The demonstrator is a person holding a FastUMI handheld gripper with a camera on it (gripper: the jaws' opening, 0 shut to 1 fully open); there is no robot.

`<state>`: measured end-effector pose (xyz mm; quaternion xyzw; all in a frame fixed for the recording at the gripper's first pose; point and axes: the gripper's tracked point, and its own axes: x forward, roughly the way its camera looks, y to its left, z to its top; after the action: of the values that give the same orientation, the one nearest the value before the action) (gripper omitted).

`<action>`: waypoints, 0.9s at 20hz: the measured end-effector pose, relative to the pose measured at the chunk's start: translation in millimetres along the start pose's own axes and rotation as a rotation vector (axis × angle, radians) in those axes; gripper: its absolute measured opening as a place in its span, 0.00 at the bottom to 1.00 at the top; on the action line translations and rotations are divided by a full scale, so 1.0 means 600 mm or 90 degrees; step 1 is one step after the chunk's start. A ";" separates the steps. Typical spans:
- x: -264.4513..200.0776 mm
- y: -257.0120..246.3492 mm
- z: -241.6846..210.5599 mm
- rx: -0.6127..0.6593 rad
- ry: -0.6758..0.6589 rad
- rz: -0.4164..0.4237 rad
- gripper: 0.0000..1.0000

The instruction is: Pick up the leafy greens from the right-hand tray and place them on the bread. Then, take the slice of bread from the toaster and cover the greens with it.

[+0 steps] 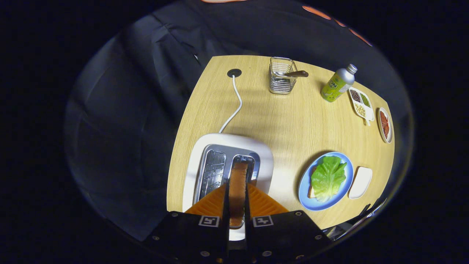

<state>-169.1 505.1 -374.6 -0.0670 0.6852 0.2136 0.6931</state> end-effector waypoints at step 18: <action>-0.166 -0.084 0.015 0.088 -0.088 0.211 0.12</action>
<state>-138.1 443.1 -286.7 0.1096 0.6508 0.2811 0.6968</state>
